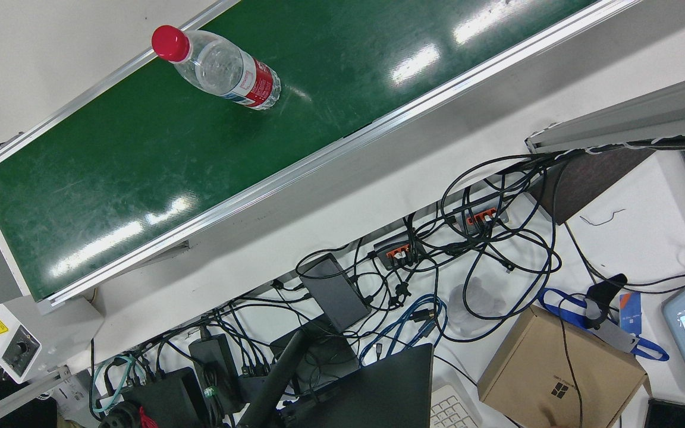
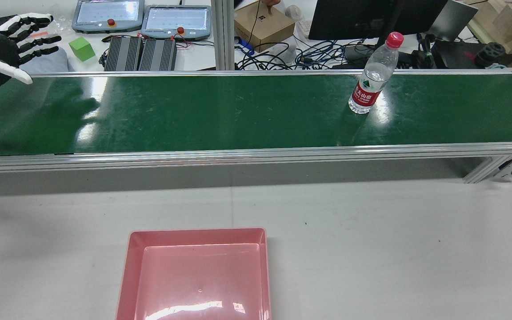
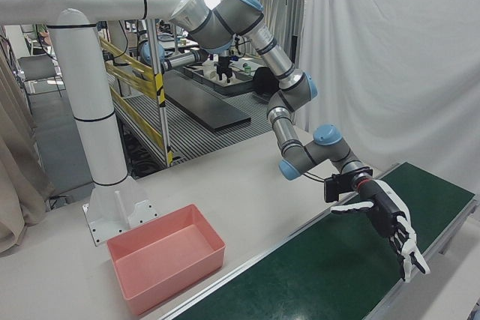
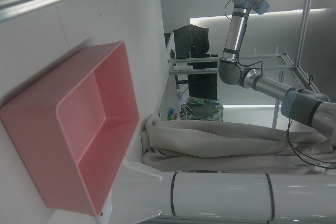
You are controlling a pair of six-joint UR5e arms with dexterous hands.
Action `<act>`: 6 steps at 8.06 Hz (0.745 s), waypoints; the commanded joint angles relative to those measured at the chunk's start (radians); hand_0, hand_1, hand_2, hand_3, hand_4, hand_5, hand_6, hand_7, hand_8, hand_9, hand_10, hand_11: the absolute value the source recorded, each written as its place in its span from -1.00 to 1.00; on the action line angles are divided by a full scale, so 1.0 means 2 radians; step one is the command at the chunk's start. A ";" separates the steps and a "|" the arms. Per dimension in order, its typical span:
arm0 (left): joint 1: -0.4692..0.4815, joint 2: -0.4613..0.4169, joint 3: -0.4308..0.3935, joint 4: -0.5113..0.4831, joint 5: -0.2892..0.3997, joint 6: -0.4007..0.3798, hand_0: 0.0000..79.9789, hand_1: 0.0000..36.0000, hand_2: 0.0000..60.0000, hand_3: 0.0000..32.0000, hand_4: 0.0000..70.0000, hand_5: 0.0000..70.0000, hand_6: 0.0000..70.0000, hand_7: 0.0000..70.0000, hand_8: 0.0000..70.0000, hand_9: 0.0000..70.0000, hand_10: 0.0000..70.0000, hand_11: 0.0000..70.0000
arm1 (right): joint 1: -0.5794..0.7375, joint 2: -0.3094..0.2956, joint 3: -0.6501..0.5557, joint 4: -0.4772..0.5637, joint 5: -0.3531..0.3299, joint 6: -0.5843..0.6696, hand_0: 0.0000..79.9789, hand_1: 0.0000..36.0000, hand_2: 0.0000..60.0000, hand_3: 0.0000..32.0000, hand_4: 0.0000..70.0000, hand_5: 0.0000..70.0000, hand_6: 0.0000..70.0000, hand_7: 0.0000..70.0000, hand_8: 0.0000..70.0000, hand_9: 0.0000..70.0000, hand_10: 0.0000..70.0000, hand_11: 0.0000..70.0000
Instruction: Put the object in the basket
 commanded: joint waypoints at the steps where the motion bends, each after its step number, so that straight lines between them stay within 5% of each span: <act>1: -0.001 0.000 0.000 0.000 0.000 0.000 0.60 -0.33 -1.00 -0.55 -0.82 -0.14 -0.77 -0.84 -0.57 -0.56 -0.77 -0.61 | 0.000 0.000 0.000 0.000 0.000 0.000 -1.00 -1.00 -1.00 -1.00 -1.00 -1.00 -1.00 -1.00 -1.00 -1.00 -1.00 -1.00; 6: -0.001 0.000 -0.001 0.000 0.000 0.000 0.57 -0.32 -1.00 -0.49 -0.83 -0.15 -0.78 -0.84 -0.59 -0.59 -0.78 -0.62 | 0.000 0.000 0.000 0.000 0.000 0.000 -1.00 -1.00 -1.00 -1.00 -1.00 -1.00 -1.00 -1.00 -1.00 -1.00 -1.00 -1.00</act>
